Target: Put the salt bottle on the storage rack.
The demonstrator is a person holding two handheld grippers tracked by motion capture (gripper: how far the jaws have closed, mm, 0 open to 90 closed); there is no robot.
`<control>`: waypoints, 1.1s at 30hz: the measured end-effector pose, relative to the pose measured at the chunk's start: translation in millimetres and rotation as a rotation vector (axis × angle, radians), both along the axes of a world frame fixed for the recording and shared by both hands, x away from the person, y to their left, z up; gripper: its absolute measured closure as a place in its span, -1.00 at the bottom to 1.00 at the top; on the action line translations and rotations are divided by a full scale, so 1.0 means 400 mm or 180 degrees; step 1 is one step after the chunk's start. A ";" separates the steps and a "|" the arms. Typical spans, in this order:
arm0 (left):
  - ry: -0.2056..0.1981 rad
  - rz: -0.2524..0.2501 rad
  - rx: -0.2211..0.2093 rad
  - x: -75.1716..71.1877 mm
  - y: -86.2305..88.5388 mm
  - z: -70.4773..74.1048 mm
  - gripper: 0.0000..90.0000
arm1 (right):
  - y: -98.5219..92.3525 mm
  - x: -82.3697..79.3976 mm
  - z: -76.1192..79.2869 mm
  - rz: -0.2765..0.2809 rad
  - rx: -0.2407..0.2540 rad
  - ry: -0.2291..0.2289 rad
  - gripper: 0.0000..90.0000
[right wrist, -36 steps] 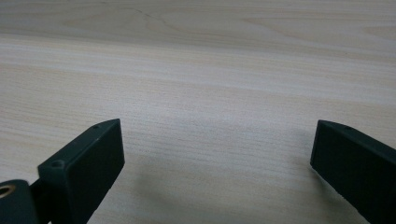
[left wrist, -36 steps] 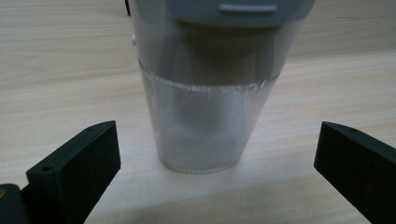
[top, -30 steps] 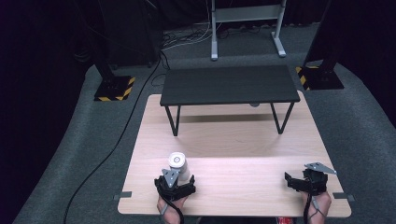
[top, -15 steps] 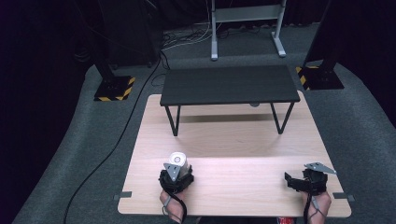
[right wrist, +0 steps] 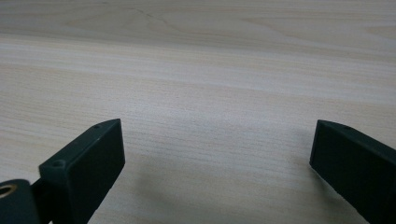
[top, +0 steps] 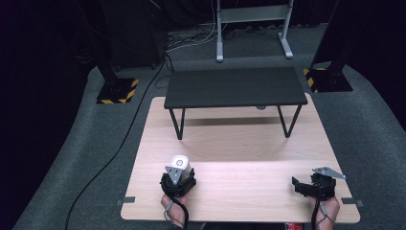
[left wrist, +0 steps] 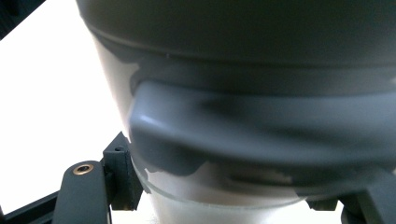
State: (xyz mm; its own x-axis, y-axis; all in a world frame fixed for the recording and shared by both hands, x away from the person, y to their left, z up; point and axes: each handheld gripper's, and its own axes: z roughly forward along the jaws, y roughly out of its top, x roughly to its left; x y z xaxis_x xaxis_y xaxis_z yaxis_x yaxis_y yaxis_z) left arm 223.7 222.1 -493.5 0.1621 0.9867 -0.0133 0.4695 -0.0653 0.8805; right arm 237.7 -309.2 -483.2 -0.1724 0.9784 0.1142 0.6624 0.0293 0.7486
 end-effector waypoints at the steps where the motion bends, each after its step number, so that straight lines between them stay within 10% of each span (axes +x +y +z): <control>1: -0.0001 -0.0003 0.0001 -0.001 0.002 0.001 -0.34 | 0.000 0.000 0.000 0.0002 0.0000 -0.0002 -0.96; 33: -0.0012 -0.0159 -0.0037 -0.032 0.064 0.053 -0.34 | 0.003 0.003 0.002 0.0004 -0.0023 0.0023 -0.96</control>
